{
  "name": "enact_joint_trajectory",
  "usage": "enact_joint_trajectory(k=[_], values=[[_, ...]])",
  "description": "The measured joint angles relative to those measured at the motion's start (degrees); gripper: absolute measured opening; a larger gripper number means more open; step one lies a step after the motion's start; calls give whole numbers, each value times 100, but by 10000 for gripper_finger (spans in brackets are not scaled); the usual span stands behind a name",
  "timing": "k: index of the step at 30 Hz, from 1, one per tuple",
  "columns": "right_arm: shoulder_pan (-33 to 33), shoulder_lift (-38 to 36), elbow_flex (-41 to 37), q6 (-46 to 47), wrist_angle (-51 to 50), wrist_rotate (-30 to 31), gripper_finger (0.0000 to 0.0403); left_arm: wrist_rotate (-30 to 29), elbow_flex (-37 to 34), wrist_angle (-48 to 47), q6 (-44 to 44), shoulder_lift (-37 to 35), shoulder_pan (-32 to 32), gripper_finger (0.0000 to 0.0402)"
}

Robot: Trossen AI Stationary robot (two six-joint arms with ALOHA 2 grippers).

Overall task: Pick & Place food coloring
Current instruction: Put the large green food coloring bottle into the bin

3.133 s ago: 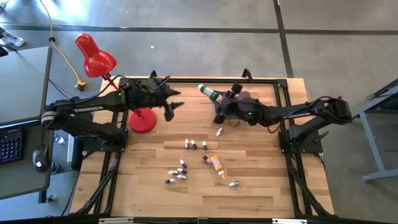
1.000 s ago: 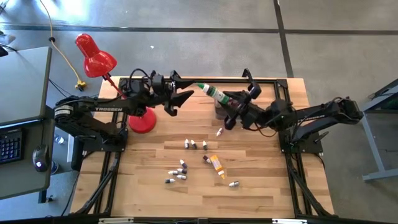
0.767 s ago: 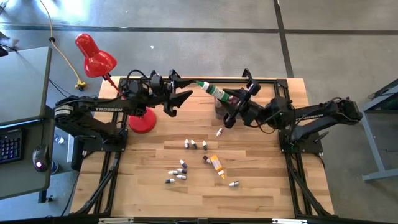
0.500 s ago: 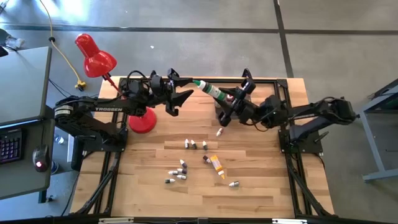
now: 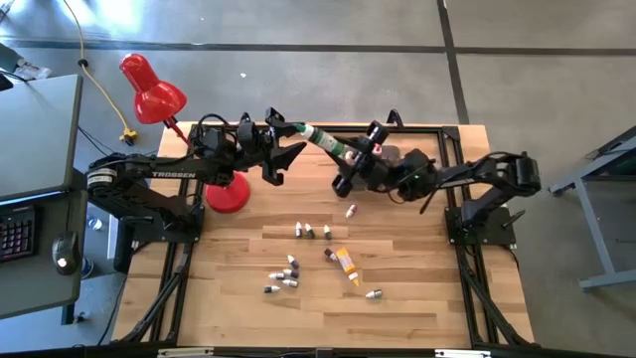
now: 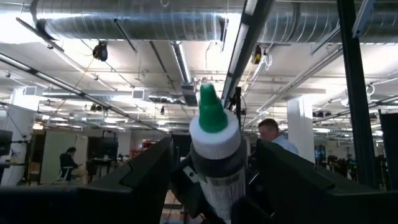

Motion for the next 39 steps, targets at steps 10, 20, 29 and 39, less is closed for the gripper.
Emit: enact_joint_trajectory(k=[10, 20, 29, 39], values=[[0, 881, 339, -205, 678, 38, 146, 227, 0, 80, -22, 0, 0, 227], [0, 1031, 170, -164, 1368, -4, 146, 258, 0, 207, -22, 2, 0, 227], [0, 1030, 315, -159, 1363, -17, 146, 215, 0, 160, -15, 2, 0, 227], [0, 1022, 417, -54, 1343, -209, 146, 105, 0, 316, 150, 2, -1, 227]])
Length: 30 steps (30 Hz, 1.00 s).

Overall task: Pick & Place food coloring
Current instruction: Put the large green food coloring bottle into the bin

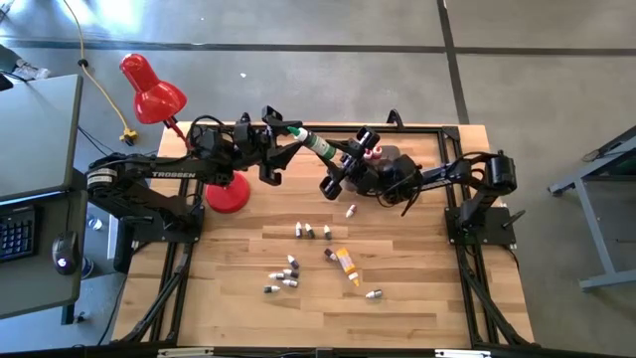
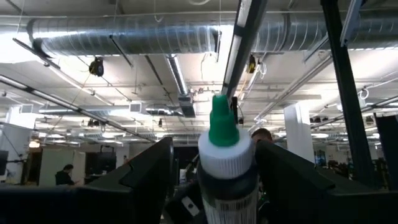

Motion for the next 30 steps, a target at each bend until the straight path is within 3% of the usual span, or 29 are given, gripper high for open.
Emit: enact_joint_trajectory(k=[14, 25, 30], values=[[-13, 0, 0, 58, -190, -1, 146, 130, 2, 29, 152, 0, -1, 224], [-28, 0, -2, 41, -224, -24, 146, 192, 2, 113, 191, 0, 1, 120], [-31, 0, -2, 38, -224, -24, 146, 193, 2, 115, 171, 0, 1, 110]])
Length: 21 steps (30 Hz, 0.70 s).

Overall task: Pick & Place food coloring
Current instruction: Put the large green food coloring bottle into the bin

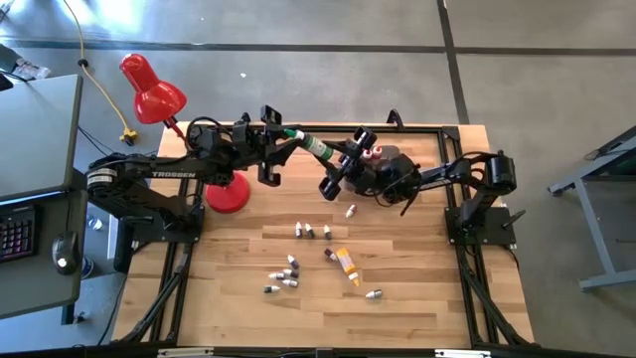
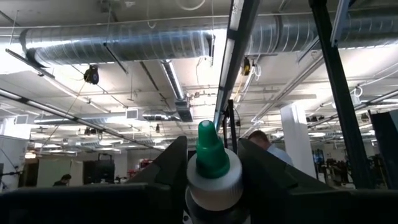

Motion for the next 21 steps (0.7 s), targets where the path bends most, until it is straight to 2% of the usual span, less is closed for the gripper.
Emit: enact_joint_trajectory(k=[6, 13, 21], values=[[0, 0, 0, 4, -2, -62, 147, 8, 0, 2, 24, 0, 0, 133], [3, 0, 0, 8, 2, -522, 187, 66, -1, -33, 24, 0, -4, 114], [2, 0, 0, -69, 41, -219, 221, -1, 0, -128, 25, 0, 0, 111]])
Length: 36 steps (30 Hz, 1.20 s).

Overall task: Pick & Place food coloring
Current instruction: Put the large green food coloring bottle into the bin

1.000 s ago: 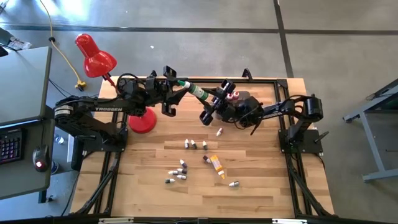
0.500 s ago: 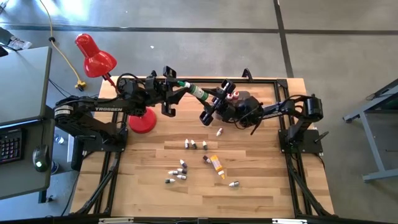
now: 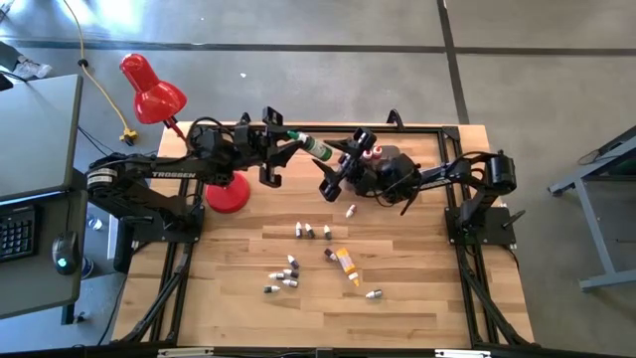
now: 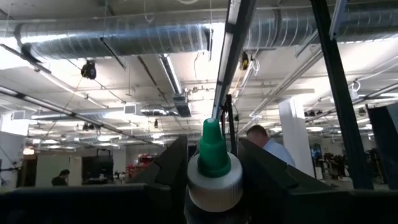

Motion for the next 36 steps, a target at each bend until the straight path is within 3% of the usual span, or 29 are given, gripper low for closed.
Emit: enact_joint_trajectory(k=[5, 8, 11, 16, 20, 27, 32, 36], values=[[50, -82, -2, -384, 190, 34, 222, -137, 0, -477, 103, 0, 0, 110], [221, -315, -4, -683, 68, 588, 222, -427, 0, -898, 282, 0, 0, 109], [532, -637, -4, -1787, -285, 2035, 222, -660, 0, -1498, 409, -2, 0, 109], [1210, -1291, -4, -4643, -618, 5190, 217, -930, 4, -1797, 550, 287, 0, 109], [1616, -1827, -11, -4896, -648, 6866, 216, -952, 65, -1420, 600, 1027, 0, 109], [1897, -3125, -794, -4293, -638, 7220, 216, -1238, 882, -1580, 1408, 2470, 0, 109], [1803, -4082, -1947, -3595, -638, 7384, 216, -1741, 1600, -2223, 1790, 3228, 21, 108], [1730, -4698, -2982, -2673, -641, 7388, 215, -1507, 2174, -2511, 1905, 3641, 42, 108]])
